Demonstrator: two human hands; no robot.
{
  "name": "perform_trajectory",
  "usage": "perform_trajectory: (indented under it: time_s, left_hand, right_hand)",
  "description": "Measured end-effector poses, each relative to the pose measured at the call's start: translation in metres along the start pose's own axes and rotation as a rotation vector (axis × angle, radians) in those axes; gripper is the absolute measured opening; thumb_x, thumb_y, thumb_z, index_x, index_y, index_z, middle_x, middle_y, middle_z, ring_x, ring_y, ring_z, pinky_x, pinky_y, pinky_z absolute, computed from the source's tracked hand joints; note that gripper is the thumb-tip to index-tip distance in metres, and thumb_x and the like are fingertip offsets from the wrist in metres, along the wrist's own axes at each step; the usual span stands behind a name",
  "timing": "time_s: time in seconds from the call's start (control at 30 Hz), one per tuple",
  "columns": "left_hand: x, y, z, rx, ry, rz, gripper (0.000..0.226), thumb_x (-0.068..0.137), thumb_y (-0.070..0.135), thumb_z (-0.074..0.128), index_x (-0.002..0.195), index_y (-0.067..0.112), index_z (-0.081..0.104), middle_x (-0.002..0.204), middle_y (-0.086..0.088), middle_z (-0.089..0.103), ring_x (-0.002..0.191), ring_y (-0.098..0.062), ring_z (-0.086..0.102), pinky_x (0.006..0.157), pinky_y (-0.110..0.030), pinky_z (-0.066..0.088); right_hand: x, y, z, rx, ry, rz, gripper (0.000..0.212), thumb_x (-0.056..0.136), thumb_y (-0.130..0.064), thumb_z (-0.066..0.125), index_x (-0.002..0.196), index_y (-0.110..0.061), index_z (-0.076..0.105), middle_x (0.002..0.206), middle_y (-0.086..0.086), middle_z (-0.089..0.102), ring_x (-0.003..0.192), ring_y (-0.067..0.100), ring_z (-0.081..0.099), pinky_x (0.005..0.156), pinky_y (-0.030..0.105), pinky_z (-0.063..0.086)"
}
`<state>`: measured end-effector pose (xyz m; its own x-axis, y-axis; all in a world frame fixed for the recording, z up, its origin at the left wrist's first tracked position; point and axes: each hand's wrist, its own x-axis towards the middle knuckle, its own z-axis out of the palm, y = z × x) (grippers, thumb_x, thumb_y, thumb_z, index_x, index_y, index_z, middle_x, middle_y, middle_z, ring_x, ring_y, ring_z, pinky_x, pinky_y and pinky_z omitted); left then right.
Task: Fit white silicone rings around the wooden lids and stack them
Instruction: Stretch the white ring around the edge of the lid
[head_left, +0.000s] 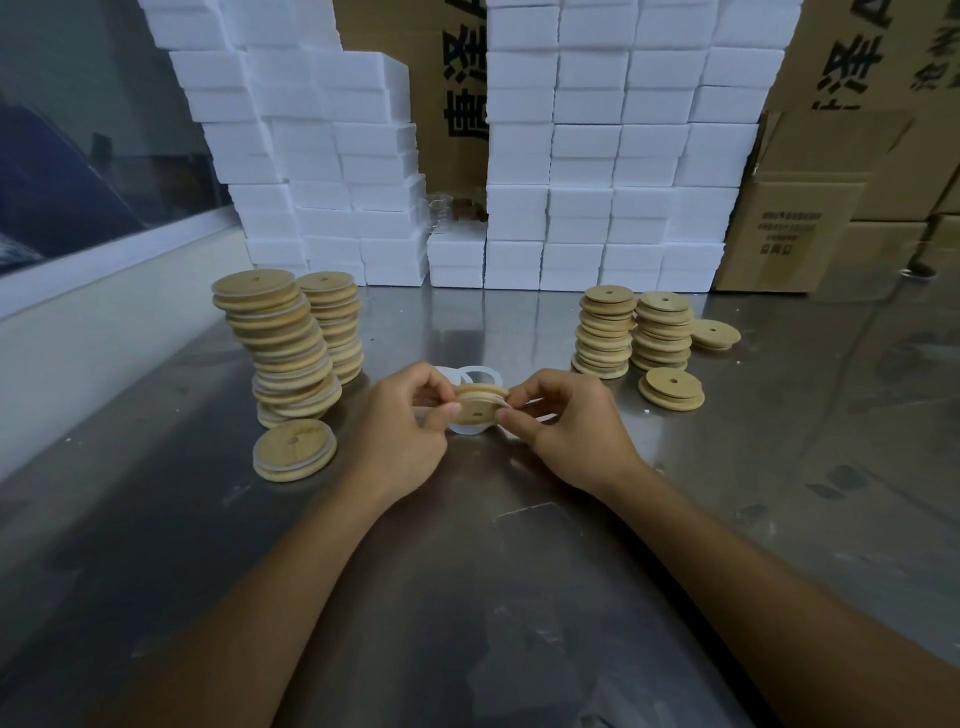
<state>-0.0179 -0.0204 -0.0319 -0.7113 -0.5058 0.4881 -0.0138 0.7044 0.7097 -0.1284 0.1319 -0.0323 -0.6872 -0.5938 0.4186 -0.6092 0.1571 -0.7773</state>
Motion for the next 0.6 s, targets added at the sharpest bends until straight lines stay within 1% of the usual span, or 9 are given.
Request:
perform_trajectory:
  time_s: [0.03,0.1,0.17,0.23,0.37,0.5,0.6]
  left_hand:
    - [-0.002,0.002,0.000,0.085,0.017,0.061,0.029,0.082,0.009,0.073,0.074,0.030,0.055,0.088,0.009,0.067,0.086,-0.013,0.065,0.075,-0.038,0.056]
    - [-0.003,0.008,-0.001,0.184,0.030,0.196,0.027,0.080,0.007,0.073,0.078,0.026,0.054,0.088,0.006,0.061,0.083,-0.015,0.059,0.067,-0.035,0.053]
    - [-0.003,0.014,-0.003,0.243,-0.002,0.309,0.022,0.078,0.006,0.074,0.080,0.020,0.057,0.087,0.006,0.055,0.082,-0.016,0.054,0.066,-0.030,0.046]
    - [-0.003,0.018,-0.003,0.286,-0.035,0.373,0.018,0.078,0.006,0.075,0.080,0.013,0.059,0.085,0.004,0.053,0.080,-0.015,0.052,0.066,-0.026,0.041]
    - [-0.005,0.020,-0.002,0.312,0.000,0.355,0.018,0.076,0.005,0.077,0.076,0.013,0.060,0.082,0.005,0.054,0.080,-0.014,0.050,0.066,-0.028,0.038]
    - [-0.003,0.016,-0.003,0.272,0.004,0.303,0.022,0.076,0.009,0.078,0.074,0.019,0.059,0.081,0.011,0.054,0.074,-0.015,0.054,0.063,-0.030,0.043]
    - [-0.004,0.013,-0.002,0.271,-0.004,0.288,0.026,0.076,0.011,0.079,0.072,0.023,0.057,0.081,0.014,0.052,0.068,-0.009,0.048,0.059,-0.023,0.036]
  right_hand:
    - [0.000,0.000,0.000,-0.032,0.008,-0.026,0.007,0.082,-0.017,0.078,0.084,-0.015,0.072,0.083,-0.006,0.072,0.076,0.006,0.069,0.070,0.037,0.060]
    - [-0.001,-0.001,0.001,-0.092,0.019,-0.090,0.006,0.083,-0.019,0.077,0.086,-0.016,0.072,0.083,-0.008,0.071,0.079,0.005,0.066,0.071,0.036,0.058]
    - [-0.003,-0.002,0.003,-0.143,0.014,-0.166,0.007,0.084,-0.021,0.076,0.087,-0.015,0.072,0.083,-0.007,0.070,0.080,0.007,0.065,0.071,0.038,0.058]
    - [-0.003,-0.003,0.004,-0.196,0.009,-0.239,0.010,0.084,-0.022,0.075,0.087,-0.014,0.071,0.085,-0.004,0.069,0.081,0.010,0.063,0.071,0.040,0.056]
    - [-0.002,-0.004,0.004,-0.251,0.013,-0.302,0.015,0.086,-0.026,0.074,0.088,-0.012,0.070,0.087,-0.003,0.069,0.083,0.014,0.062,0.073,0.040,0.053]
    - [-0.001,-0.006,0.004,-0.266,-0.013,-0.314,0.012,0.086,-0.020,0.075,0.088,-0.009,0.070,0.088,0.002,0.070,0.082,0.016,0.064,0.076,0.040,0.055]
    - [0.001,-0.007,0.003,-0.270,-0.020,-0.291,0.011,0.082,-0.016,0.078,0.086,-0.008,0.072,0.086,0.004,0.070,0.082,0.019,0.064,0.078,0.042,0.055]
